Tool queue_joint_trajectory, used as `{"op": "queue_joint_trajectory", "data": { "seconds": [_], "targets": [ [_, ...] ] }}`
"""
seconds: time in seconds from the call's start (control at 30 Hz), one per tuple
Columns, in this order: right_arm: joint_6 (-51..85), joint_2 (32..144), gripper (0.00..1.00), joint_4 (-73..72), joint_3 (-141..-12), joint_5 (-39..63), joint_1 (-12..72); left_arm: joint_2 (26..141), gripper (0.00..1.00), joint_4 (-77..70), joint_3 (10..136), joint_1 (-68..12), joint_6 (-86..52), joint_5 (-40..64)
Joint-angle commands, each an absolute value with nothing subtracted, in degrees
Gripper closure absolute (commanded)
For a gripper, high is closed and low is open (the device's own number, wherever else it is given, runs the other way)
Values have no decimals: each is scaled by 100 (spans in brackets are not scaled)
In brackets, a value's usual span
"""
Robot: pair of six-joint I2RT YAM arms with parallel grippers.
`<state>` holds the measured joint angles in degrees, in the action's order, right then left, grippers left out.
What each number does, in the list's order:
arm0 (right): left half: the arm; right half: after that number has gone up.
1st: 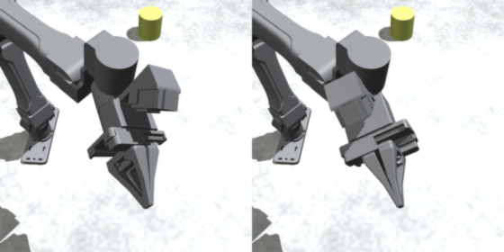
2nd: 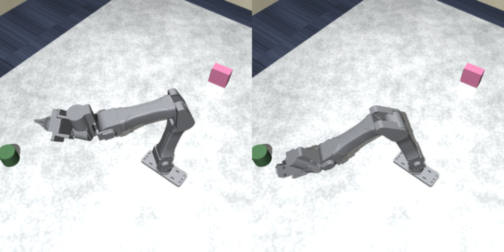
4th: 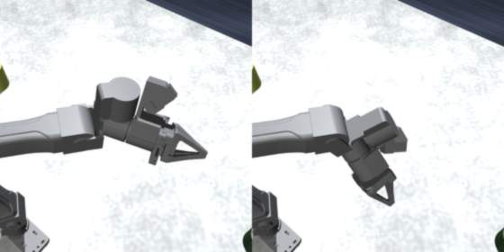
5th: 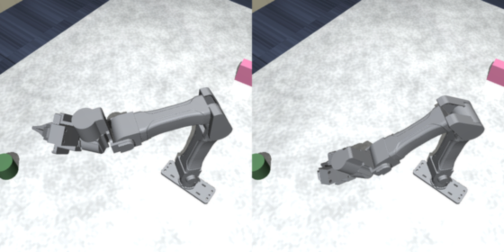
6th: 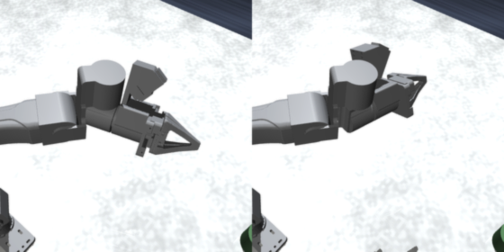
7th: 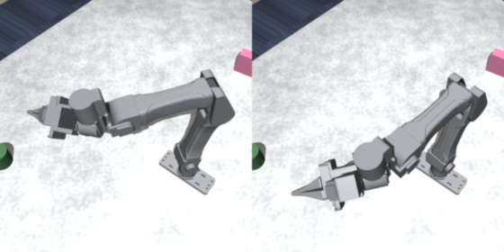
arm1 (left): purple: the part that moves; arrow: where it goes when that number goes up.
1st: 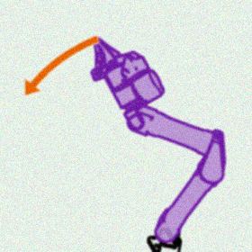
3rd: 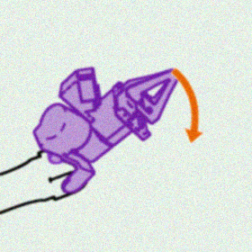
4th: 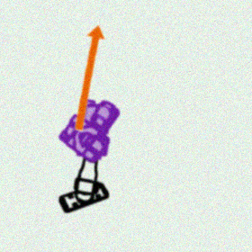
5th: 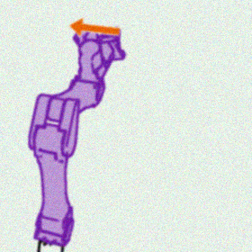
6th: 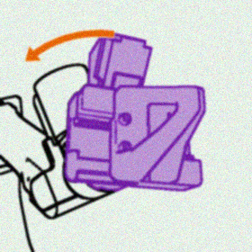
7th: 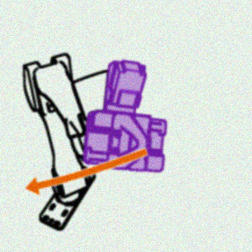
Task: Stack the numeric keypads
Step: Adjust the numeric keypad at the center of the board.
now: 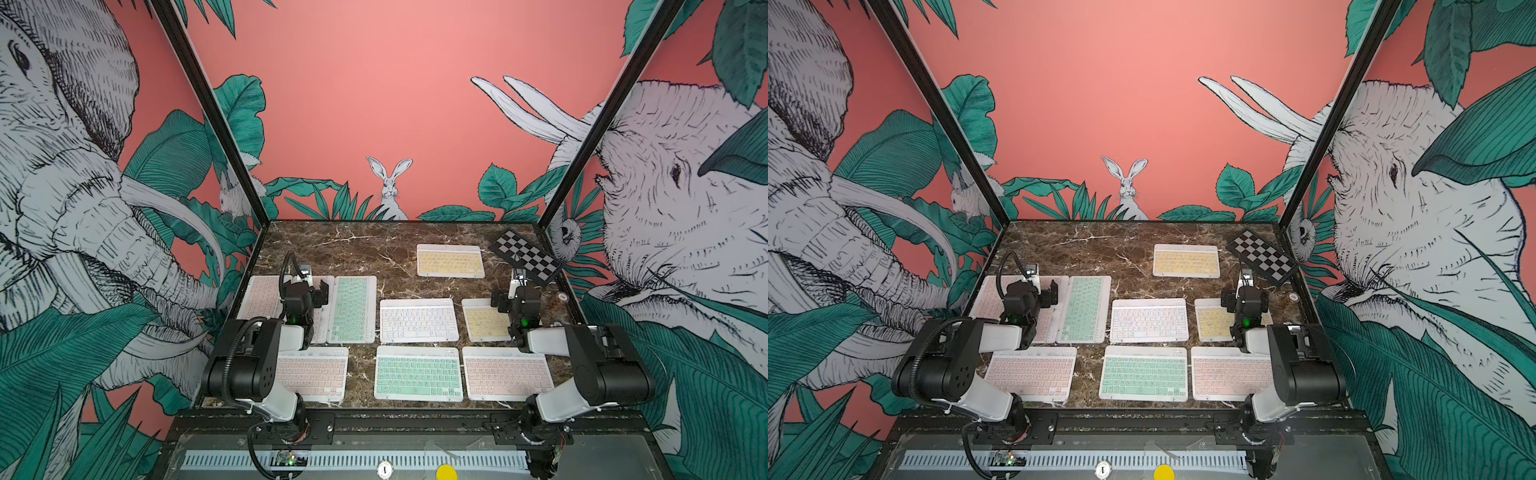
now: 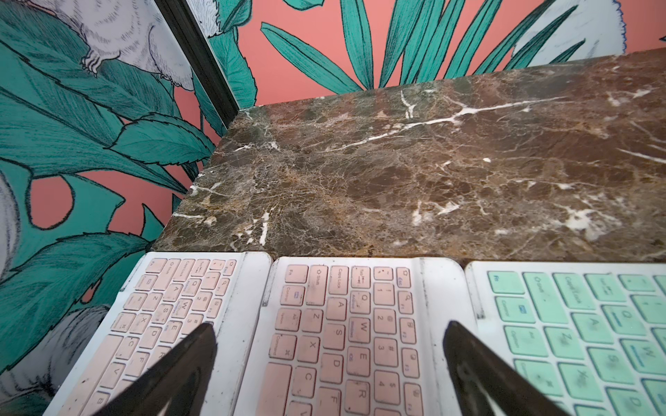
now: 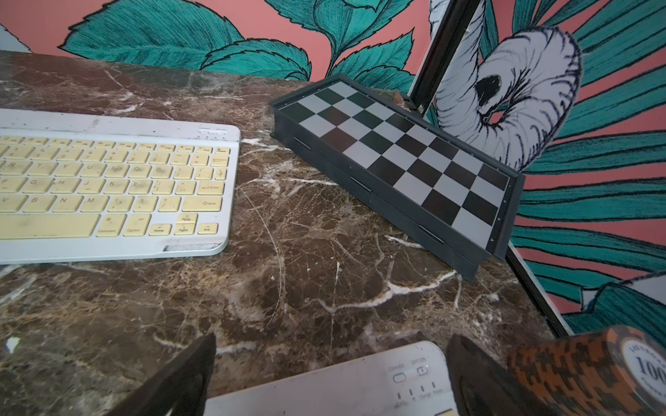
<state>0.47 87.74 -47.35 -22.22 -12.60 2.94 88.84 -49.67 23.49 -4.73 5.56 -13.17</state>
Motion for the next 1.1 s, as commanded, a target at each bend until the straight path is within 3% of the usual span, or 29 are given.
{"op": "queue_joint_trajectory", "data": {
  "seconds": [0.0,0.13,0.17,0.23,0.33,0.47,0.63,1.07],
  "targets": [
    [57,8763,1,-4900,-2273,-1239,286,8879,0,-5106,2303,-484,515,-1347],
    [53,8748,2,-4955,-2254,-1239,290,8807,1,-5238,2321,-488,600,-1441],
    [45,8713,4,-4987,-2277,-1254,294,8484,2,-4423,2590,-490,541,-1517],
    [64,8255,5,-3851,-2603,-1267,306,7767,10,-2555,3356,-472,335,-1573],
    [525,7549,19,-1400,-3671,-1242,312,7304,16,-2601,3683,-502,-35,-1161],
    [839,7341,22,-416,-4452,-1045,565,7463,20,-795,4868,-955,-445,-1343],
    [1172,8265,24,534,-5814,-464,794,8190,20,356,5854,-1389,-1126,-831],
    [1573,11705,31,1590,-8990,-232,1177,9634,19,1139,7225,-2052,-1746,-292]
  ]
}}
